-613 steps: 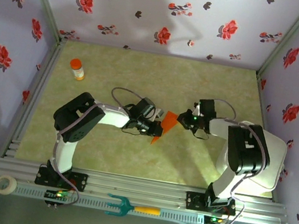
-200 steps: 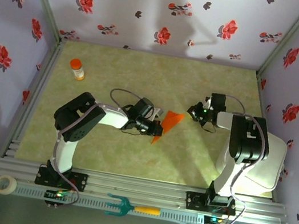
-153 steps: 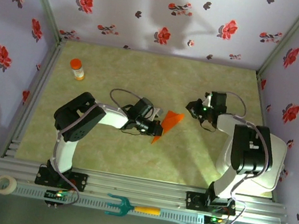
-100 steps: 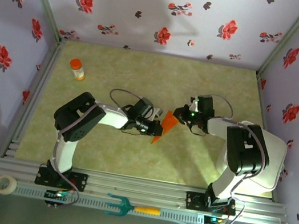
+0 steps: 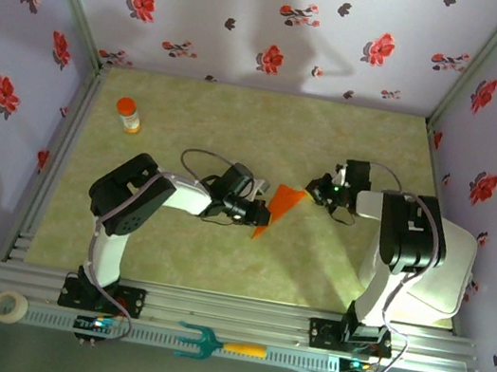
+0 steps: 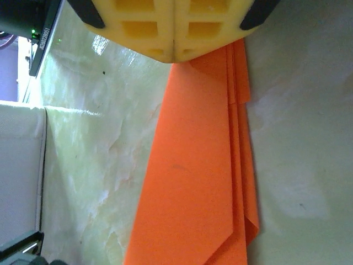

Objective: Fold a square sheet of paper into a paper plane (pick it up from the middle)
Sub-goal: Fold the wing for the fifth time at the center of the table.

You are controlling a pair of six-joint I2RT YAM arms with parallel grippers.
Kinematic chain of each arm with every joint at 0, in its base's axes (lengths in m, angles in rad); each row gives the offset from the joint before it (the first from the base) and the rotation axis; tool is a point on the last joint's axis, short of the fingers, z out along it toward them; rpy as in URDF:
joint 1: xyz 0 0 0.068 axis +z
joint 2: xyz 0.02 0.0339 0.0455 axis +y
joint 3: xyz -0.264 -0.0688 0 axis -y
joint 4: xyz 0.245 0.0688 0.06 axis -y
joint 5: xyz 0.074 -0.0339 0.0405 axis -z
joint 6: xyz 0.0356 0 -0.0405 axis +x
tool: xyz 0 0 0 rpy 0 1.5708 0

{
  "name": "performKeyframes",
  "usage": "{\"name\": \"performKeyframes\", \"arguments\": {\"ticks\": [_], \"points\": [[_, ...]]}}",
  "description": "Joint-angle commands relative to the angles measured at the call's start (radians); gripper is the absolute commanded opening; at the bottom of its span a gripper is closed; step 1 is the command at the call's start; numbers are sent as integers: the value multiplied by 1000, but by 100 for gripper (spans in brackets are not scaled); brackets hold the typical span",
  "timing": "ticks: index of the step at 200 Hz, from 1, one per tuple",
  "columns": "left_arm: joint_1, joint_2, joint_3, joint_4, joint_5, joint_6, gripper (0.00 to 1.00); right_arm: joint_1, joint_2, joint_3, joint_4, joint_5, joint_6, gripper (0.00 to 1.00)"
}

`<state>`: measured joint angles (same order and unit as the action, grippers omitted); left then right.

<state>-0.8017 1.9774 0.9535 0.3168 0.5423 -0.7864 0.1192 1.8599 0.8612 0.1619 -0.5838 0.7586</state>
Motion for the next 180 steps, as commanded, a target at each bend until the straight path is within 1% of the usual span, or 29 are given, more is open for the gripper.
{"name": "performKeyframes", "arguments": {"ticks": [1, 16, 44, 55, 83, 110, 131, 144, 162, 180], "points": [[-3, 39, -61, -150, -27, -16, 0, -16, 13, 19, 19, 5, -10, 5], [-4, 31, -62, -148, -32, -20, 0, -11, -49, 16, -1, -2, -17, 5], [-5, -1, -84, -124, -63, -56, 0, 2, -188, -7, -128, 79, -31, 9], [-5, -16, -96, -109, -75, -73, 0, 19, -219, -21, -139, 64, -33, 10], [-4, -62, -150, -14, -131, -150, 0, 78, -263, -83, -142, 46, -14, 12], [-5, -98, -189, 66, -172, -210, 0, 140, -275, -135, -141, 37, 24, 15], [-5, -124, -209, 85, -203, -221, 0, 181, -285, -184, -66, 16, 63, 15], [-5, -150, -223, 115, -207, -222, 0, 196, -300, -191, -86, 43, 68, 15], [-8, -192, -236, 150, -209, -216, 3, 213, -316, -206, -78, 41, 80, 16], [-8, -235, -237, 139, -210, -192, 11, 235, -321, -211, -74, 39, 88, 18]]}}
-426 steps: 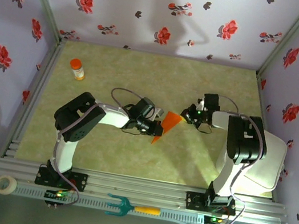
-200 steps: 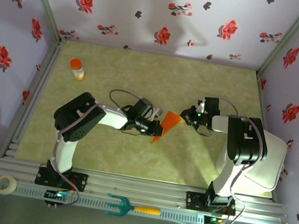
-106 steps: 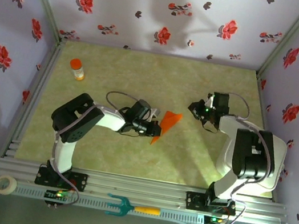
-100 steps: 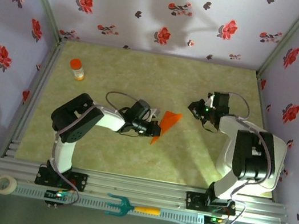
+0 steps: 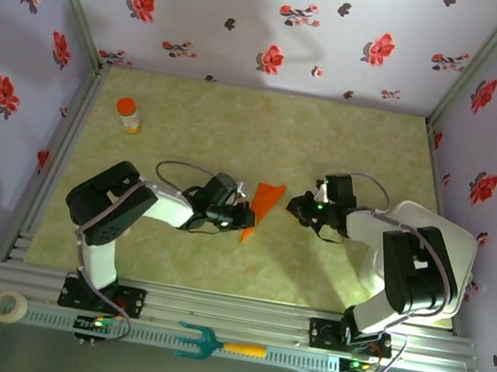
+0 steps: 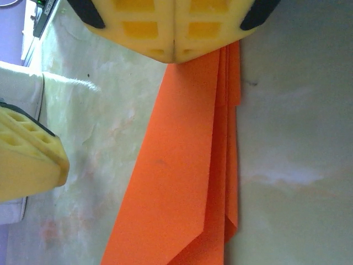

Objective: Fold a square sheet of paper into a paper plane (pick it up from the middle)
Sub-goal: Fold the wing for the fifth time at the center of the table.

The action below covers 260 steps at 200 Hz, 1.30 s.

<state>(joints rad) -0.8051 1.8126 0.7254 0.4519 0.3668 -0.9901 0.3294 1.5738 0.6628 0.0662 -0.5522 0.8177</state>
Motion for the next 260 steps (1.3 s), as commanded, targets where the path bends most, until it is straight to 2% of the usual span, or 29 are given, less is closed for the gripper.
{"name": "performKeyframes", "arguments": {"ticks": [1, 12, 63, 140, 260], "points": [[-4, -71, -9, 1, -35, 14, 12, 27, -34, -12, 21, 8, 29, 18], [-2, -97, -9, -18, -43, 32, 16, 38, -35, -12, 18, 8, 33, 18], [50, -147, -29, -111, -41, 69, 20, 87, -33, -16, 55, 27, 76, 21], [90, -84, -10, -144, 60, 100, 26, 133, 2, -8, 61, 26, 90, 22], [96, -39, 41, -213, 100, 126, 35, 140, 13, -25, 76, 24, 93, 25]]}}
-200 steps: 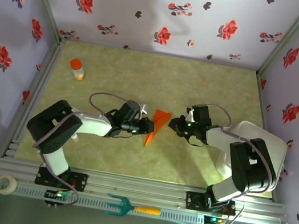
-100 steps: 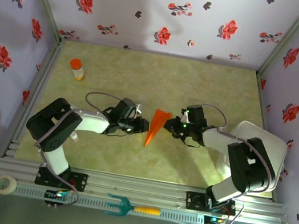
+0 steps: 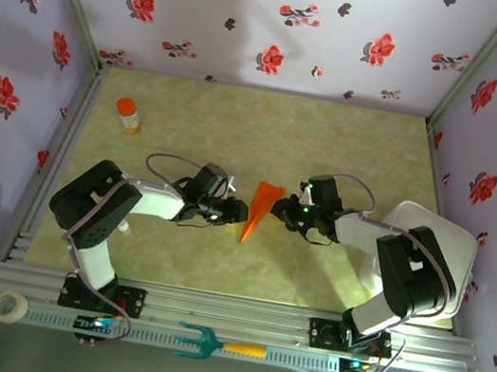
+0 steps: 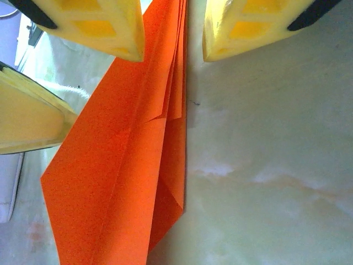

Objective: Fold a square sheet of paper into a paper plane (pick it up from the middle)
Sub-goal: Fold the wing for the fifth time at the center of the table, then move the paper plane to the center of the table.

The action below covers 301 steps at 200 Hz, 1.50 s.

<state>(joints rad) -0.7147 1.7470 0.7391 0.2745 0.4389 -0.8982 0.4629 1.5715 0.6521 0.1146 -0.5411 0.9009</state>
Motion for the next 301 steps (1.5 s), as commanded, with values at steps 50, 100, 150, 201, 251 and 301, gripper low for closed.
{"name": "performKeyframes", "arguments": {"ticks": [50, 100, 150, 201, 251, 301], "points": [[6, 66, 57, -29, 83, 30, 36, 7, 12, -22, 42, 12, 12, 25], [1, 91, 75, -36, 117, 35, 36, 8, 44, -19, 67, -7, 23, 23], [-11, 132, 118, -78, 155, 63, 31, 17, 75, -14, 92, -24, 28, 20], [-20, 153, 141, -79, 178, 71, 27, 27, 98, -2, 86, -34, 23, 18], [-23, 184, 157, -49, 224, 69, 22, 31, 122, -1, 95, -45, 27, 18], [-29, 201, 157, 5, 259, 57, 19, 31, 137, -4, 123, -63, 38, 18]]}}
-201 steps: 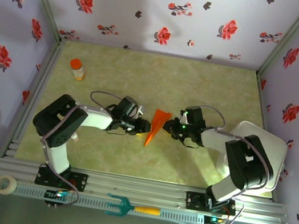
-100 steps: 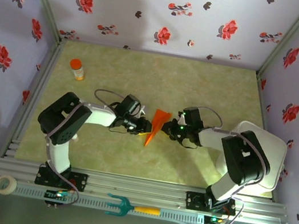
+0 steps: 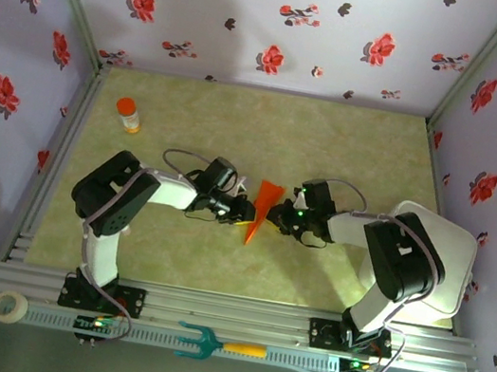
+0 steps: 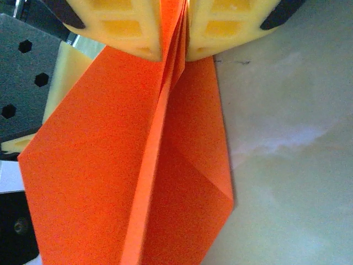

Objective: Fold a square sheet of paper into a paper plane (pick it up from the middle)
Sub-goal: Move the paper plane to the center of the table.

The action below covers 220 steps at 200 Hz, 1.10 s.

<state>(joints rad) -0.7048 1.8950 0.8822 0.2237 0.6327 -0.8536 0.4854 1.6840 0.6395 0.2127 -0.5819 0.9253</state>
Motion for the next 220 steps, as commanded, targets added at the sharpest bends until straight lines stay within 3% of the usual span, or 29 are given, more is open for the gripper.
{"name": "performKeyframes", "arguments": {"ticks": [1, 36, 76, 96, 138, 192, 220], "points": [[-39, 53, 15, 57, 66, 12, 19, 9, 25, 9, 25, -22, 14, 18], [-42, 72, 23, 71, 87, 7, 18, 9, 33, 8, 39, -30, 18, 18], [-48, 32, 16, 48, 43, 16, 1, 5, -6, -1, 10, -8, 2, 18], [-48, -41, 23, -67, -56, 69, 0, 5, -50, 5, -48, 27, -28, 18], [-55, -178, 93, -438, -373, 177, 2, 3, -112, 23, -145, 85, -75, 19], [-73, -194, 214, -766, -624, 250, 2, 3, -109, 22, -133, 87, -63, 20], [-77, -161, 258, -861, -685, 264, 3, 2, -107, 22, -130, 84, -63, 20]]}}
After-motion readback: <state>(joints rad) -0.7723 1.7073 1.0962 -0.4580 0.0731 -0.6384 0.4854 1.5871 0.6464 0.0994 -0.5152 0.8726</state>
